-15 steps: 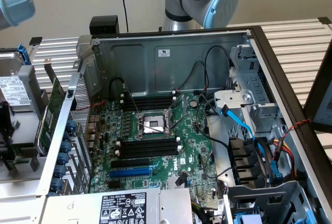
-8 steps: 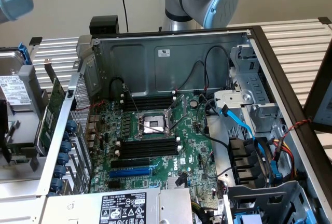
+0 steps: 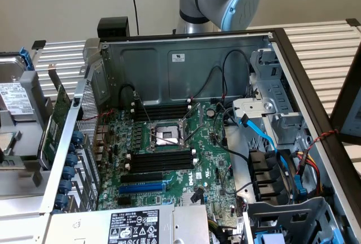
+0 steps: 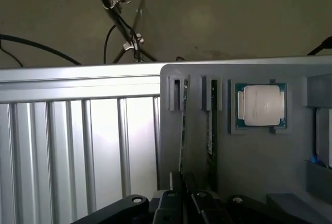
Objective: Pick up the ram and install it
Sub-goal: 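Pick up the ram and move it above insertion slot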
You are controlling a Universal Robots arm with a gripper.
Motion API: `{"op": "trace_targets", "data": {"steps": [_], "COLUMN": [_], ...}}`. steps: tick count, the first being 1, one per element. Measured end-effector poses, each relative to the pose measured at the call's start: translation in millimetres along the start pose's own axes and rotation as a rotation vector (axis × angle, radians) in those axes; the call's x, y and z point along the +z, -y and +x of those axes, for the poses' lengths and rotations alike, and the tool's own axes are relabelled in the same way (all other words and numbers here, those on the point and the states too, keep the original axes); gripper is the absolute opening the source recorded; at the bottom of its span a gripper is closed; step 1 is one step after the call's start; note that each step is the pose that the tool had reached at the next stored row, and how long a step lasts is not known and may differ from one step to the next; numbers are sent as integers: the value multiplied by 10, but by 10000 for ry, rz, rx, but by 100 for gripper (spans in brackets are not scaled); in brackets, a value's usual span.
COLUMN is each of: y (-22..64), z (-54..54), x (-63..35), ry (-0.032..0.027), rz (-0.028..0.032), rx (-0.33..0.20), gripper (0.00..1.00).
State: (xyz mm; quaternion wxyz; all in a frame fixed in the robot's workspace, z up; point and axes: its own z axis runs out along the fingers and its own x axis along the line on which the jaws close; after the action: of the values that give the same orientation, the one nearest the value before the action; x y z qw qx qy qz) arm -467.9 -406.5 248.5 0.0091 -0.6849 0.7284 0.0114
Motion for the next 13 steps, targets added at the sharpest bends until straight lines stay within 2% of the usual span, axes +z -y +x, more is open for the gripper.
{"op": "trace_targets", "data": {"steps": [6, 13], "y": [17, 155], "z": [11, 83], "x": [-273, -593], "ry": [0, 50], "rz": [0, -11], "rx": [-23, -70], "gripper": [14, 14]}}
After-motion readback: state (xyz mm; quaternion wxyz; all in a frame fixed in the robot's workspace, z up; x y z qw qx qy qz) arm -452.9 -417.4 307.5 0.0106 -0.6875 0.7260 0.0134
